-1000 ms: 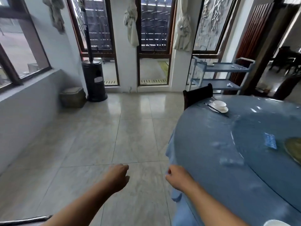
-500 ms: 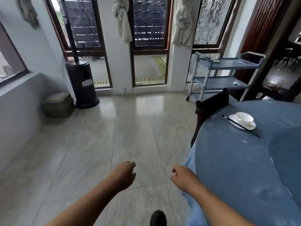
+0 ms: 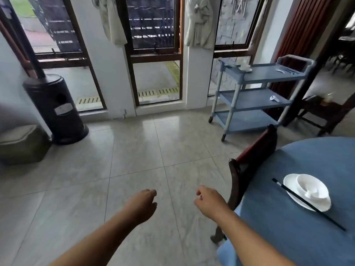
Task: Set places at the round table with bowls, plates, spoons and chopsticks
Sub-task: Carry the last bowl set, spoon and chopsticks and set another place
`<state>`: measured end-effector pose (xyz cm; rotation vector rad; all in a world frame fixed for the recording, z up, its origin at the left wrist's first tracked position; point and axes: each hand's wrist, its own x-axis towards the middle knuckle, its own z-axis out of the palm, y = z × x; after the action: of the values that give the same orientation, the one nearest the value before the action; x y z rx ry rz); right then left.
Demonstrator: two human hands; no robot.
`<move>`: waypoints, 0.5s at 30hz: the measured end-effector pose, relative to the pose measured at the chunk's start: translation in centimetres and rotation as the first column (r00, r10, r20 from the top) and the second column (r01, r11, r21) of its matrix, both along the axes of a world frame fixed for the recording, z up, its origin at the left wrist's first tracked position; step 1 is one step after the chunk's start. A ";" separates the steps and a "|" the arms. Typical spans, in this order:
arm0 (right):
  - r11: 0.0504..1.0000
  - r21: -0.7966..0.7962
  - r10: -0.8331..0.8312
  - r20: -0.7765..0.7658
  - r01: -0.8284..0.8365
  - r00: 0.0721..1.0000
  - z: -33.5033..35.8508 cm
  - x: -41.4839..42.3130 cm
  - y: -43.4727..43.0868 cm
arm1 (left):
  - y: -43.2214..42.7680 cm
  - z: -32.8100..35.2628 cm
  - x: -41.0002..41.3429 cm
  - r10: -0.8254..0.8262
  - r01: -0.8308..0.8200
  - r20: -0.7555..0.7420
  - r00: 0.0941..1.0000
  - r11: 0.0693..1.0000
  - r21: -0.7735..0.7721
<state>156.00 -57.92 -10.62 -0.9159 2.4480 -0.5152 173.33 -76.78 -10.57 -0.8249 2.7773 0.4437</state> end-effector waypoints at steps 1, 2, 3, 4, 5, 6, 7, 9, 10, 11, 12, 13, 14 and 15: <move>1.000 -0.002 -0.013 0.011 0.013 1.000 -0.2 -2.0 -1.3 | -1.5 -0.3 -2.4 -0.014 0.014 0.000 1.000 1.000 0.005; 1.000 -0.001 -0.026 0.013 0.026 1.000 -0.5 -4.1 -2.8 | -3.1 -0.8 -5.0 -0.030 0.030 0.000 1.000 0.999 0.013; 0.999 0.003 -0.036 0.015 0.036 0.999 -0.8 -6.3 -4.3 | -4.6 -1.2 -7.6 -0.043 0.043 0.003 0.999 0.999 0.020; 0.999 0.010 -0.047 0.015 0.046 0.999 -1.3 -8.7 -5.9 | -6.3 -1.6 -10.4 -0.060 0.060 0.006 0.998 0.998 0.024; 0.998 0.017 -0.059 0.010 0.059 0.998 -1.7 -11.3 -7.7 | -8.1 -2.0 -13.5 -0.082 0.082 0.008 0.997 0.996 0.023; 0.997 0.024 -0.073 0.000 0.073 0.997 -2.1 -13.9 -9.6 | -10.0 -2.4 -16.6 -0.107 0.107 0.006 0.994 0.994 0.020; 0.995 0.031 -0.093 -0.004 0.093 0.996 -2.5 -16.6 -11.4 | -11.9 -2.7 -19.8 -0.130 0.130 0.000 0.991 0.991 0.019; 0.988 0.045 -0.148 -0.003 0.148 0.989 -3.0 -22.1 -14.7 | -15.6 -3.0 -26.5 -0.175 0.176 -0.018 0.984 0.984 0.011; 0.982 0.061 -0.181 0.000 0.180 0.984 -3.0 -24.6 -16.0 | -17.2 -3.0 -29.9 -0.201 0.201 -0.013 0.979 0.979 0.013; 0.974 0.077 -0.216 0.006 0.215 0.976 -3.0 -27.1 -17.2 | -18.7 -2.8 -33.2 -0.227 0.227 -0.003 0.974 0.974 0.022; 0.965 0.091 -0.250 0.012 0.248 0.968 -3.1 -29.5 -18.2 | -20.0 -2.6 -36.5 -0.257 0.257 0.006 0.966 0.966 0.029; 0.955 0.105 -0.280 0.016 0.277 0.960 -3.0 -32.0 -18.9 | -21.0 -2.1 -40.0 -0.291 0.290 0.015 0.957 0.957 0.030; 0.945 0.116 -0.308 0.014 0.305 0.951 -2.8 -34.4 -19.4 | -21.9 -1.6 -43.4 -0.320 0.319 0.021 0.947 0.947 0.028; 0.934 0.120 -0.339 0.014 0.335 0.941 -2.5 -36.9 -19.7 | -22.6 -1.0 -46.9 -0.344 0.343 0.025 0.939 0.939 0.029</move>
<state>119.14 -77.64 -13.10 -0.4348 2.5850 -0.4919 126.45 -99.34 -11.61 -0.3226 2.8003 0.3941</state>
